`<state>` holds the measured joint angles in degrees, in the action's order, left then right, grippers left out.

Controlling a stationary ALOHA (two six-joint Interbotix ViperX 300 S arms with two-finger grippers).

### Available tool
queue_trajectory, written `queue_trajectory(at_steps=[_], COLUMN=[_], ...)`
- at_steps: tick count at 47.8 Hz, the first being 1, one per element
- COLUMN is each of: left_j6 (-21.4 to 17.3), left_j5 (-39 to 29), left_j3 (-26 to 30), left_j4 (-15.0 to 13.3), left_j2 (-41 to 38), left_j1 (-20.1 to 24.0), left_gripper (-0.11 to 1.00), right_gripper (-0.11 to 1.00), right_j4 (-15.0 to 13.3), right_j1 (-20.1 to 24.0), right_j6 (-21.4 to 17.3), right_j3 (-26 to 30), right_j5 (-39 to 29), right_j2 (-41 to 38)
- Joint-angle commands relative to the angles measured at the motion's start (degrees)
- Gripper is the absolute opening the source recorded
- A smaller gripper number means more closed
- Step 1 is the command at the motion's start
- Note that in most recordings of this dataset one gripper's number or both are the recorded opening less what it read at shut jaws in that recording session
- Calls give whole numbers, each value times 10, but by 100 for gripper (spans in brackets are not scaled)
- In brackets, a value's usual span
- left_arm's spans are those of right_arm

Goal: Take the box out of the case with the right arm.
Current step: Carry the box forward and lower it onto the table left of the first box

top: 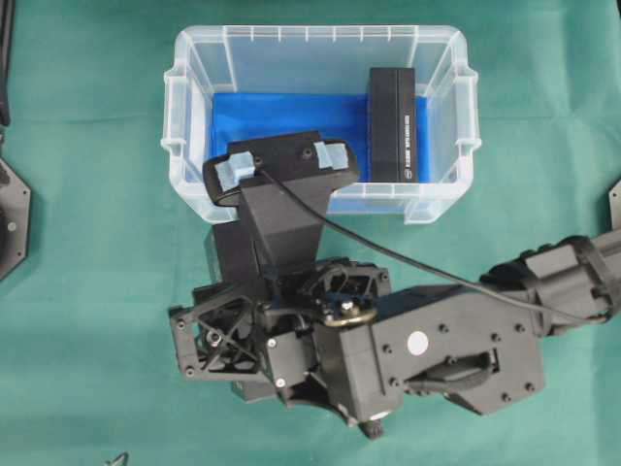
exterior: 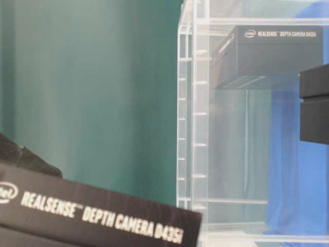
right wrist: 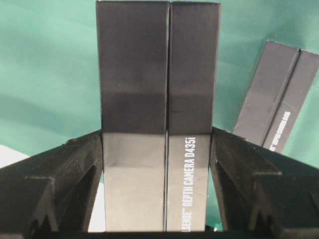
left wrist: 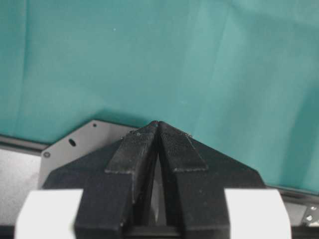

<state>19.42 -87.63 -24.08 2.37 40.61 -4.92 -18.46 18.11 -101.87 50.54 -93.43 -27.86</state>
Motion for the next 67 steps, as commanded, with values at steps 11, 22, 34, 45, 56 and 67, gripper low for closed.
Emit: queue_trajectory(at_steps=[11,22,34,45,56,67], left_j6=[0,-1,-1,-2,-2,-3], left_j5=[3,3,3,3,4,8], left_j3=[5,5,4,-2,-7,-11], left_j4=[1,1,1,1,1,1], left_j2=[0,0,0,0,1,1], left_j1=[1,1,1,1,1,1], left_gripper=[8,8,8,8,8,8], right_gripper=[67,67,67,67,67,67], right_j4=[13,27,67,91,117,121], right_j1=[-4,-9,-23,-37,-53,-62], right_j6=[-23,-44,-54,-54,-55,-72], right_j3=[16,12,-3,-49,-122,-151], right_j5=[-12,-14,-10,53,153,176], right_j2=[-1,-23,-54,-73,-74,-73])
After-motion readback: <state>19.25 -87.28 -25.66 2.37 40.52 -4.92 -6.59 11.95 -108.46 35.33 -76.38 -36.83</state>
